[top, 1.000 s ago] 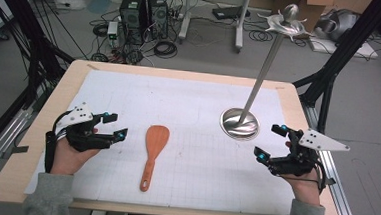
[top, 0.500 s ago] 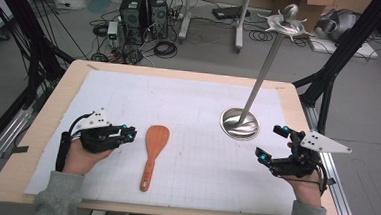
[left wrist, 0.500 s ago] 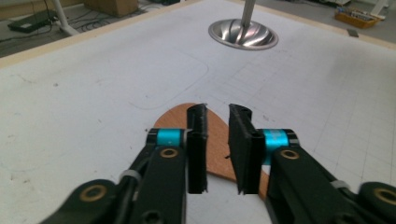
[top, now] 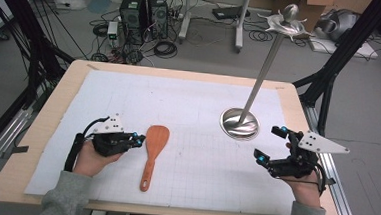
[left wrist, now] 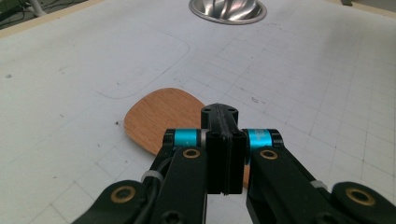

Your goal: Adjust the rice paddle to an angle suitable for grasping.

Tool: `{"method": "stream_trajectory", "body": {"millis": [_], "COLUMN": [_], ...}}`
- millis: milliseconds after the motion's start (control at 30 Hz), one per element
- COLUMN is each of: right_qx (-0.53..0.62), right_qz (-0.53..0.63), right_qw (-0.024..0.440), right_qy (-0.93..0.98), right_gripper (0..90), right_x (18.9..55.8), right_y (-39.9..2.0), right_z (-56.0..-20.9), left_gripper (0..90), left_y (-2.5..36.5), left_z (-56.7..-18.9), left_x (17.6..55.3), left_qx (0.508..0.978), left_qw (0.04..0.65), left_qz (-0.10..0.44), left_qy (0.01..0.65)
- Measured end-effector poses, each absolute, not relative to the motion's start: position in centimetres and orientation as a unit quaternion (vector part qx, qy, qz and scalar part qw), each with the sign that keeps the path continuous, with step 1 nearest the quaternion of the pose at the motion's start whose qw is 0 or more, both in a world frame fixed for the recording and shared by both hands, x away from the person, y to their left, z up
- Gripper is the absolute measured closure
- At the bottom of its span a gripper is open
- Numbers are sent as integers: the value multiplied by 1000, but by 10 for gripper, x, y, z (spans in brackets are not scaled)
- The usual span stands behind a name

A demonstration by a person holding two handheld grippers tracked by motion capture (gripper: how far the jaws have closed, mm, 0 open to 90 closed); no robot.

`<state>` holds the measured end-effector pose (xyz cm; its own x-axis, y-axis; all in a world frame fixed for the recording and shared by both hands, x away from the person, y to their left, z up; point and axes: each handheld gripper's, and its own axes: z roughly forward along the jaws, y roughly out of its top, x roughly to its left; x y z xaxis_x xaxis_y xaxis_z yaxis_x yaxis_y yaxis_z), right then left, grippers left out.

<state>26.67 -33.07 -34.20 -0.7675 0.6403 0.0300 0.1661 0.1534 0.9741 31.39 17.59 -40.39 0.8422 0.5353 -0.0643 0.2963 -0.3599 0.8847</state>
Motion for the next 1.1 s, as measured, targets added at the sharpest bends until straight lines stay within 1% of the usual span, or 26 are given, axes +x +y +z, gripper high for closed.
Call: {"method": "stream_trajectory", "body": {"millis": [233,300,533,633,1100], "right_qx": [275,272,273,271,270], "right_qz": [590,589,587,586,586], "right_qw": [198,198,198,198,199], "right_qy": [733,734,735,737,738], "right_gripper": [2,2,2,3,2], "right_x": [266,264,263,263,263], "right_y": [-331,-331,-330,-330,-331], "right_z": [-342,-342,-342,-343,-343], "left_gripper": [896,896,896,896,896], "left_y": [168,162,143,142,143], "left_z": [-407,-408,-415,-417,-426], "left_x": [317,316,316,317,318], "left_qx": [821,824,843,850,851], "left_qw": [497,498,477,466,465], "left_qz": [114,105,97,94,83], "left_qy": [254,248,228,227,229]}}
